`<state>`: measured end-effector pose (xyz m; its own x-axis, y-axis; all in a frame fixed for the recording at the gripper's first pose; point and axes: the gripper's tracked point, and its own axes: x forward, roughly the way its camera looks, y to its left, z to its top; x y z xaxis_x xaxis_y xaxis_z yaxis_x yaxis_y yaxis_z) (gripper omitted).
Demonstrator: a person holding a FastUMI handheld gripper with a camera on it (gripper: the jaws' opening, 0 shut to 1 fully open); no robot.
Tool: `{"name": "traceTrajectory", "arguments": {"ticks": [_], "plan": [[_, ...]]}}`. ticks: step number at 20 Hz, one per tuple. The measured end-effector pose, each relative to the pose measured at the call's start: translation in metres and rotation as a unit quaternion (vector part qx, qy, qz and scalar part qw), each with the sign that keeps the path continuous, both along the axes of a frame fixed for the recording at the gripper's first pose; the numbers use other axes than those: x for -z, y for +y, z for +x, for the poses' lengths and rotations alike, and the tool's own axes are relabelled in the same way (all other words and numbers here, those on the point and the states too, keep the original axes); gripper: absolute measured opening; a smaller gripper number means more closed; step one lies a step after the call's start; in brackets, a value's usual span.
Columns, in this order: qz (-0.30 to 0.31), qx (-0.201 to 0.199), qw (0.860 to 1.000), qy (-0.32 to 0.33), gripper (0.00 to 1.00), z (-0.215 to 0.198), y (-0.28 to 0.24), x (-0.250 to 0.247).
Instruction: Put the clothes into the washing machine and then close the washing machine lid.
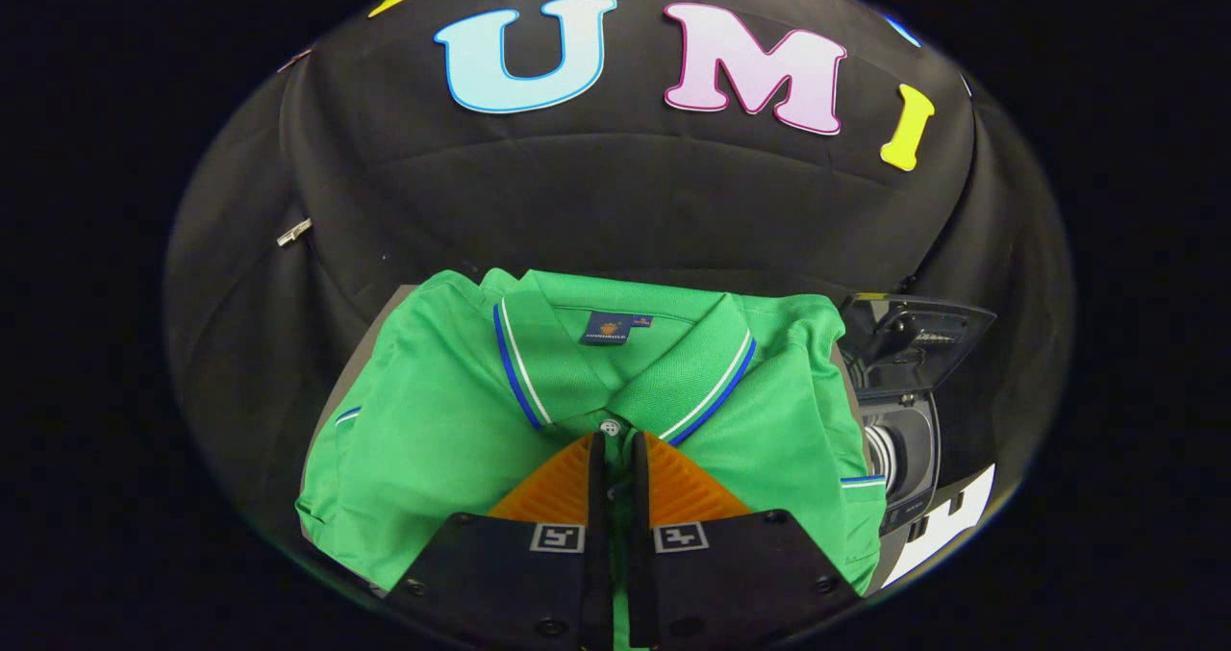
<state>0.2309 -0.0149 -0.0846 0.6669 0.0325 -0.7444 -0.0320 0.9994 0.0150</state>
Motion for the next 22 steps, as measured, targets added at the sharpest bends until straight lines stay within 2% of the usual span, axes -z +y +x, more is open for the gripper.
{"name": "traceTrajectory", "arguments": {"ticks": [7,12,22], "plan": [[0.051,0.016,0.998,-0.037,0.12,0.0014,-0.0011,-0.0018],[0.046,0.014,0.998,-0.043,0.12,0.0013,-0.0012,-0.0029],[0.023,-0.025,0.997,-0.071,0.11,0.0031,-0.0001,-0.0061]]}}
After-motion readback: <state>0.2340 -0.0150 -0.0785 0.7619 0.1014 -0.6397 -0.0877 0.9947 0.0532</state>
